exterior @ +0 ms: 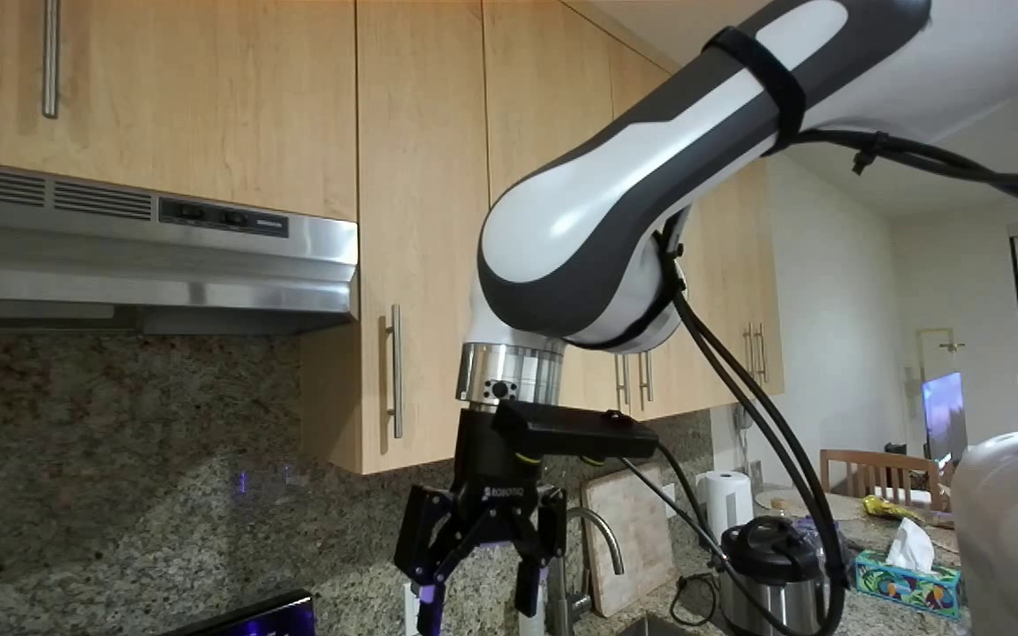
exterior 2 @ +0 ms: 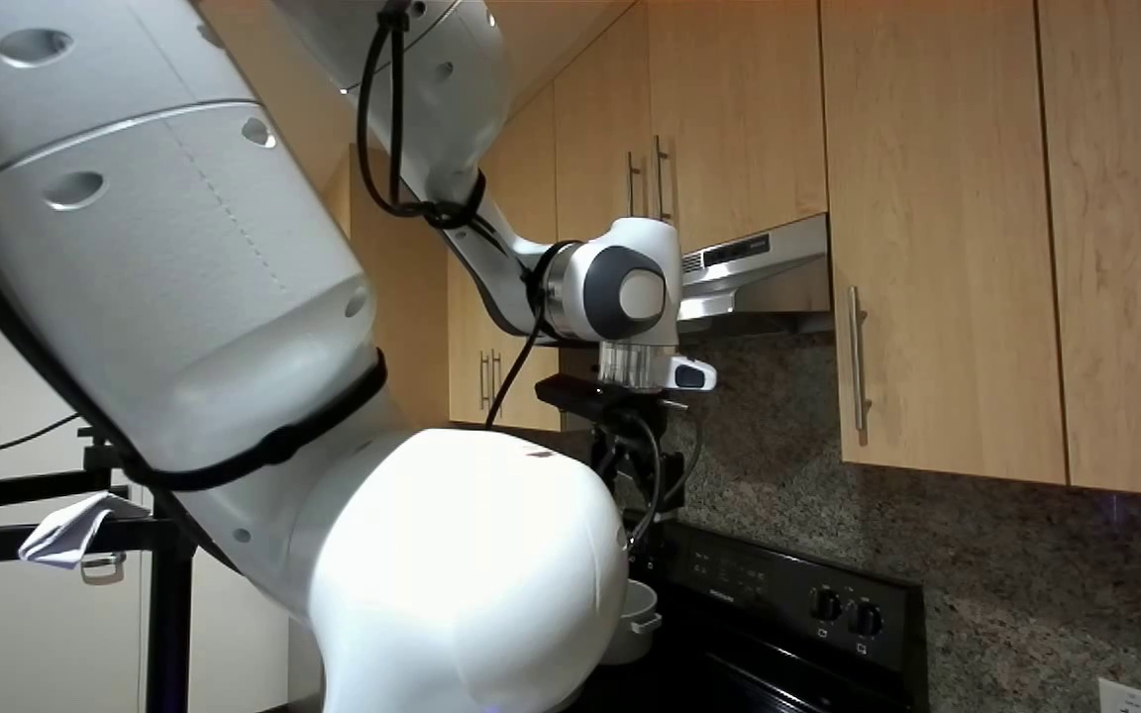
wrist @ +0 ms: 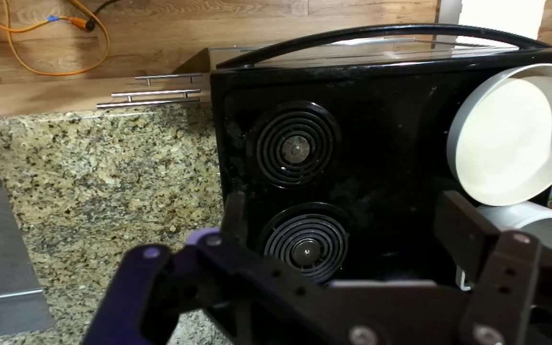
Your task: Open the cupboard door
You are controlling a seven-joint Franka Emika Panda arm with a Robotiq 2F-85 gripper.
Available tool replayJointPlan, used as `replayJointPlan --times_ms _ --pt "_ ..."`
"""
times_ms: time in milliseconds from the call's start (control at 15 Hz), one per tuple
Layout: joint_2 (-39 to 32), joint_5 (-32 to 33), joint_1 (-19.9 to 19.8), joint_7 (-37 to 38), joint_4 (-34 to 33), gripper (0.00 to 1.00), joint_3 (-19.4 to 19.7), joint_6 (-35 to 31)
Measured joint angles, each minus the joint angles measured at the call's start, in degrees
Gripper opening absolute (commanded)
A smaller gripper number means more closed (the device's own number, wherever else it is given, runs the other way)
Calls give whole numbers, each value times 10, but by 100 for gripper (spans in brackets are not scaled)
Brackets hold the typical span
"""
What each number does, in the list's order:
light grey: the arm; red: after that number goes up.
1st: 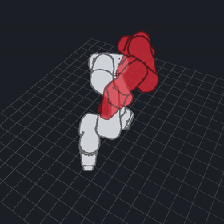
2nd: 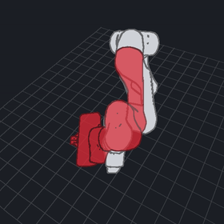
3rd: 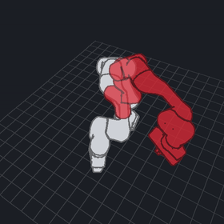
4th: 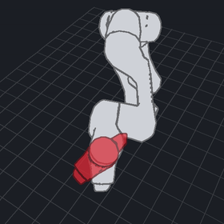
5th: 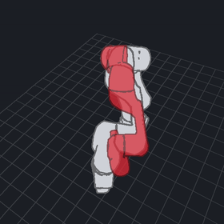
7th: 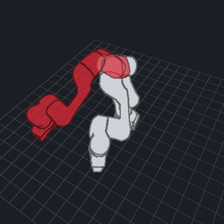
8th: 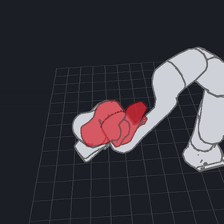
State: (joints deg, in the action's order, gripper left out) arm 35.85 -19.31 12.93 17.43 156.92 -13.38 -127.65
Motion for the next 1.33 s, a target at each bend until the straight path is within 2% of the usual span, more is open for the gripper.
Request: replayJointPlan --times_ms 333,800,1133,1333 --pt "-3 1 -7 16 -12 100 -3 -16" --pt "11 20 -47 64 -30 100 -10 -23" --pt "47 77 -103 95 -32 100 -10 -24" --pt "61 132 -146 102 -31 100 -14 -57"
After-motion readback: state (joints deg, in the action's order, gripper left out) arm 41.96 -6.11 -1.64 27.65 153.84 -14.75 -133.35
